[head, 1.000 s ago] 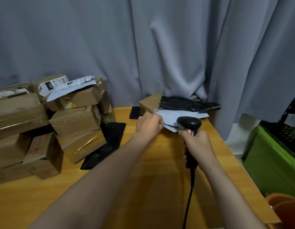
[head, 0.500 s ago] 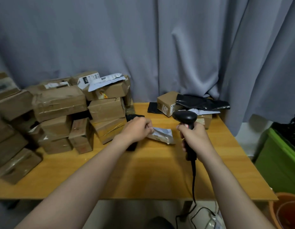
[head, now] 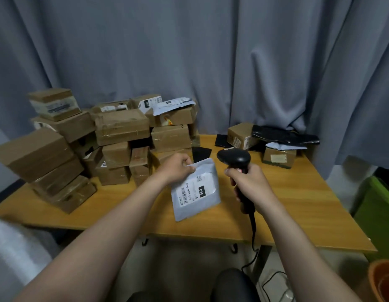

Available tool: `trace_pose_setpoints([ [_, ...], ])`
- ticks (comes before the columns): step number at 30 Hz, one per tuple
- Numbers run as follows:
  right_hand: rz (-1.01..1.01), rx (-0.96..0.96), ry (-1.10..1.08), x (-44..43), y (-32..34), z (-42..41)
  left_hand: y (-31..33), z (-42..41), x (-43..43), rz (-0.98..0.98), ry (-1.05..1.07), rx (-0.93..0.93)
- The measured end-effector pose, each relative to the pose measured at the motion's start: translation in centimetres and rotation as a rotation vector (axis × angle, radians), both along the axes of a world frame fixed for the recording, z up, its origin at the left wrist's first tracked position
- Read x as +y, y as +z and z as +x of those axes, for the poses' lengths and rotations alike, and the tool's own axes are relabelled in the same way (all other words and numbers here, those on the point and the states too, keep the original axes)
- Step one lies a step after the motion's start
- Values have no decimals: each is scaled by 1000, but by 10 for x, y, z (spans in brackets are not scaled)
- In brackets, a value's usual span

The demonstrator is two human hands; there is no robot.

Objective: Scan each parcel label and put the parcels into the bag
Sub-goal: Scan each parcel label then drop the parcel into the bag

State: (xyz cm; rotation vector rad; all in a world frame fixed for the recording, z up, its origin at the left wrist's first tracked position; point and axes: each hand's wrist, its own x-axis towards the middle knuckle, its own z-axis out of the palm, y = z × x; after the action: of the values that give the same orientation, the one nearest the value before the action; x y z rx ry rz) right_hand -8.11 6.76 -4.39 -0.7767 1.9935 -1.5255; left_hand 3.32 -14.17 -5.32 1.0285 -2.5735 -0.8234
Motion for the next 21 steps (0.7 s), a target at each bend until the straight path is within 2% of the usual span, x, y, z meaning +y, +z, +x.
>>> trace_pose_setpoints([
  [5, 26, 12, 53, -8, -4, 16, -22, 33, -23, 240, 205, 74],
  [7, 36, 18, 66, -11, -5, 20, -25, 49, -27, 364, 249, 50],
  [9, 38, 18, 74, -14, -6, 22, -32, 63, -33, 444, 298, -40],
  [12, 42, 14, 85, -19, -8, 27, -46, 84, -36, 531, 327, -280],
  [14, 47, 22, 91, -22, -9, 30, -53, 91, -34, 552, 328, -306],
  [17, 46, 32, 108, -24, -9, 35, -46, 85, -30, 452, 311, -152],
  [20, 40, 28, 112, -25, -8, 35, -18, 67, -24, 367, 276, 197],
  [21, 37, 24, 109, -24, -8, 35, -8, 62, -21, 331, 215, 257],
])
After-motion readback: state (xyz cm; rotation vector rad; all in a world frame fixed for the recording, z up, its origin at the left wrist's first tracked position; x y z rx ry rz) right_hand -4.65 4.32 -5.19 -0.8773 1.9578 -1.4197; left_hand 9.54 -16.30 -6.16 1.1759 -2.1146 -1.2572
